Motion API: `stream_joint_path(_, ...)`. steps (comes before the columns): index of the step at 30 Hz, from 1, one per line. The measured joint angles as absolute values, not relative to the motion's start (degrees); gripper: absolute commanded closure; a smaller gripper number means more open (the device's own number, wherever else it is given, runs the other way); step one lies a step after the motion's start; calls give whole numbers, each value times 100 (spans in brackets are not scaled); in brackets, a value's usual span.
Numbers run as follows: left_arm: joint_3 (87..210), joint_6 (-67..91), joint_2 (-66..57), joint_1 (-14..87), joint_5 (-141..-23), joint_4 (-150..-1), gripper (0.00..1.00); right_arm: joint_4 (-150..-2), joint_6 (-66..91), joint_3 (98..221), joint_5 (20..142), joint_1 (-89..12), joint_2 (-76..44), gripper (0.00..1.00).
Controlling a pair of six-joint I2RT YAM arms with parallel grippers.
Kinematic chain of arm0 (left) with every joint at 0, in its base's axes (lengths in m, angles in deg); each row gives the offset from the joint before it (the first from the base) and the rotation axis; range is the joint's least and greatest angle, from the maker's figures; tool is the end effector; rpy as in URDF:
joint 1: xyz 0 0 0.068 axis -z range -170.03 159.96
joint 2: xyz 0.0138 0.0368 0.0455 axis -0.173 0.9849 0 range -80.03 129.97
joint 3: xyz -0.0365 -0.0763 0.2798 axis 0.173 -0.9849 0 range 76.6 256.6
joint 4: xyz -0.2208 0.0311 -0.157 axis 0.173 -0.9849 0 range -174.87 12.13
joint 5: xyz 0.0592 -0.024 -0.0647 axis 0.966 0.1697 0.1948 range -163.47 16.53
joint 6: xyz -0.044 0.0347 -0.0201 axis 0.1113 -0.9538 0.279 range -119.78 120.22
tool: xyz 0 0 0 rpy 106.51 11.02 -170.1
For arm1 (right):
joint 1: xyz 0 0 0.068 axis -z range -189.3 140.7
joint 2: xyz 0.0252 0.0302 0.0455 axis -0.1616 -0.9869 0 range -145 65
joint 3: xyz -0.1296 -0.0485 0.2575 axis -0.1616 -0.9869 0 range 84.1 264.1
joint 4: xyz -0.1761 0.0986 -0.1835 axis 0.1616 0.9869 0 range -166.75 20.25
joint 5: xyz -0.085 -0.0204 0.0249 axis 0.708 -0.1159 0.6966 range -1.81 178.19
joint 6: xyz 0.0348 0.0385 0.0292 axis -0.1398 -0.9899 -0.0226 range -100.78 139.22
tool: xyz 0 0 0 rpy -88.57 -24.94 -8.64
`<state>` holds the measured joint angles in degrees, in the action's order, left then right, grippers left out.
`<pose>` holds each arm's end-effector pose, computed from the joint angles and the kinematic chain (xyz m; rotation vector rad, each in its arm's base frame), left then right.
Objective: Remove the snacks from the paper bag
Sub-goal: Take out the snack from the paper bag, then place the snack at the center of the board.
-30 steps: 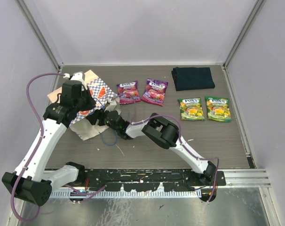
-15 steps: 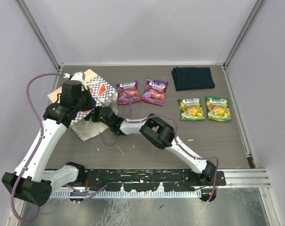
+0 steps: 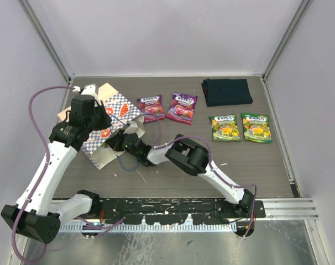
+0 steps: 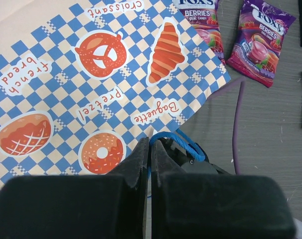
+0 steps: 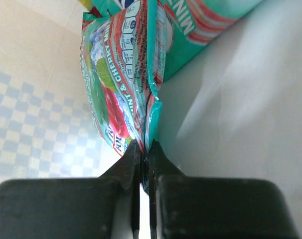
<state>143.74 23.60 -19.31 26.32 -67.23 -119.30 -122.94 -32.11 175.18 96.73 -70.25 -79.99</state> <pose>0.2180 -0.0591 0.3823 -0.1962 2.1823 -0.2749 0.2817 0.4940 0.0884 -0.0355 1.8929 1.2921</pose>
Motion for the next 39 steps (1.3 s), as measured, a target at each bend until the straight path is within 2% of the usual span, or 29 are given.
stream_joint_path(8, 14374, 2343, -2035, 2632, -6527, -11932, 100, -12471, -3305, 15943, 9598, -7182, -6952, 99)
stream_joint_path(16, 14371, 2334, -2108, 2632, -6258, -11930, 100, -12371, -3480, 13696, 9515, -7219, -4926, 99)
stream_joint_path(26, 14374, 2450, -1751, 2632, -6146, -11840, 100, -11446, -3582, 11783, 9937, -7219, -2696, 99)
stream_joint_path(27, 14374, 2476, -1719, 2632, -6151, -11842, 100, -11295, -3554, 11554, 10079, -7221, -2392, 94)
stream_joint_path(28, 14371, 2498, -1697, 2632, -6149, -11834, 100, -11151, -3532, 11372, 10215, -7226, -2130, 71)
stream_joint_path(29, 14367, 2522, -1697, 2632, -6144, -11816, 100, -10961, -3512, 11162, 10405, -7226, -1807, 42)
stream_joint_path(30, 14339, 2546, -1721, 2632, -6138, -11746, 100, -10742, -3486, 10964, 10610, -7226, -1470, 23)
stream_joint_path(31, 14280, 2596, -1769, 2632, -6124, -11635, 100, -10543, -3490, 10806, 10805, -7224, -1177, 11)
stream_joint_path(32, 14223, 2633, -1808, 2632, -6122, -11569, 100, -10303, -3462, 10644, 11034, -7219, -856, 5)
stream_joint_path(34, 14022, 2697, -1922, 2632, -6120, -11377, 100, -9713, -3394, 10452, 11474, -7217, -327, 0)
stream_joint_path(39, 13499, 2841, -1987, 2632, -6133, -11038, 100, -8028, -2883, 10441, 12532, -7215, 923, 0)
